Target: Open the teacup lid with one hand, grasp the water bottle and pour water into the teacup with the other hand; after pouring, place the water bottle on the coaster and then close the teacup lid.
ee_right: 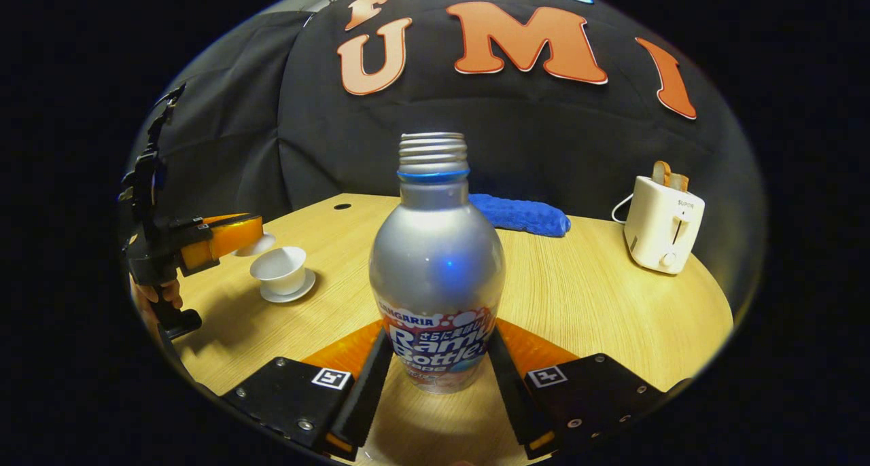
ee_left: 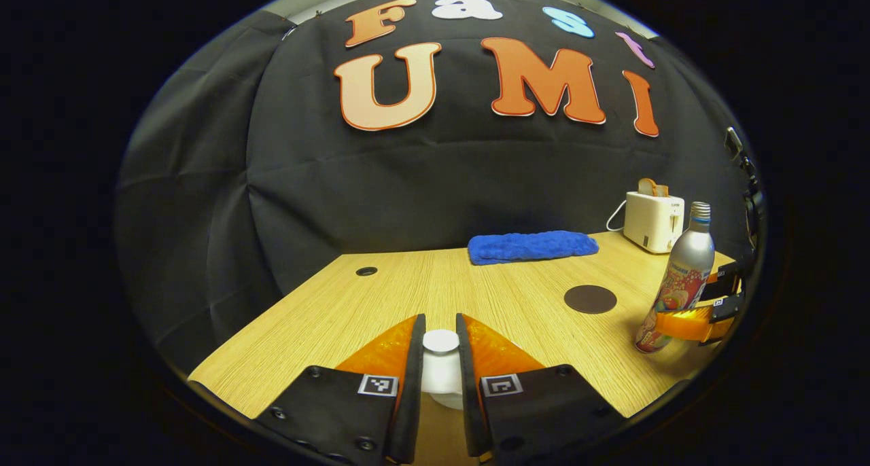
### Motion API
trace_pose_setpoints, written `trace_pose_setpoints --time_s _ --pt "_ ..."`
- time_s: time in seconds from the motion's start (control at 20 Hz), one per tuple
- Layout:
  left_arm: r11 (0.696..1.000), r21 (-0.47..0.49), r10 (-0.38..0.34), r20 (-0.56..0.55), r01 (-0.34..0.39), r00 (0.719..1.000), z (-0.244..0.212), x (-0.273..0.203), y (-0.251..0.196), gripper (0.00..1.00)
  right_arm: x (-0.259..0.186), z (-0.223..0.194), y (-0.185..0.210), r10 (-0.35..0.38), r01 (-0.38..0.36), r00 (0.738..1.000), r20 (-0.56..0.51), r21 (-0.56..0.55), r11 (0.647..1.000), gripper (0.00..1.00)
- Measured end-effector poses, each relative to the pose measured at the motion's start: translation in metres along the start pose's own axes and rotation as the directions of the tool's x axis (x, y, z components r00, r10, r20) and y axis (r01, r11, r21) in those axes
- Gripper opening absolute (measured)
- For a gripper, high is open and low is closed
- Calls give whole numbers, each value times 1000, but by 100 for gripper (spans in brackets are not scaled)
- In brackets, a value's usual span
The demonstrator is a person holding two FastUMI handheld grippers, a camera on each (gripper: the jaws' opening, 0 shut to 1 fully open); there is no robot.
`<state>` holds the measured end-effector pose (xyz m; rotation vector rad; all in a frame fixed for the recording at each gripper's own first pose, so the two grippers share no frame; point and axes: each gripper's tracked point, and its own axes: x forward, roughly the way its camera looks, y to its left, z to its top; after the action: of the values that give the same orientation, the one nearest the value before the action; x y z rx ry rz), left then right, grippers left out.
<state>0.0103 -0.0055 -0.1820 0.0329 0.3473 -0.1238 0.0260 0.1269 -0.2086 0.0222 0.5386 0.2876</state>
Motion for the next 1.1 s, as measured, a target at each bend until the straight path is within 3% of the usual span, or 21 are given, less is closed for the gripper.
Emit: trace_pose_setpoints --time_s 0.45,0.5,0.55,0.9,1.1 --pt "998 -31 51 -3 -51 999 -5 -12 34 30 -1 37 -13 -80 78 997 4 -269 960 79" --pt "998 -34 62 -2 -62 998 -4 -14 40 26 -1 42 -14 -87 84 996 4 -294 952 79" --pt "997 -35 68 -4 -68 998 -5 -16 46 30 0 47 -15 -94 90 996 6 -324 942 79" --pt "992 -39 117 -6 -117 993 -8 -29 79 30 4 86 -17 -118 122 992 42 -521 845 79" --pt "989 -47 137 -2 -137 991 -8 -39 93 27 9 110 0 -105 138 990 90 -654 744 79"
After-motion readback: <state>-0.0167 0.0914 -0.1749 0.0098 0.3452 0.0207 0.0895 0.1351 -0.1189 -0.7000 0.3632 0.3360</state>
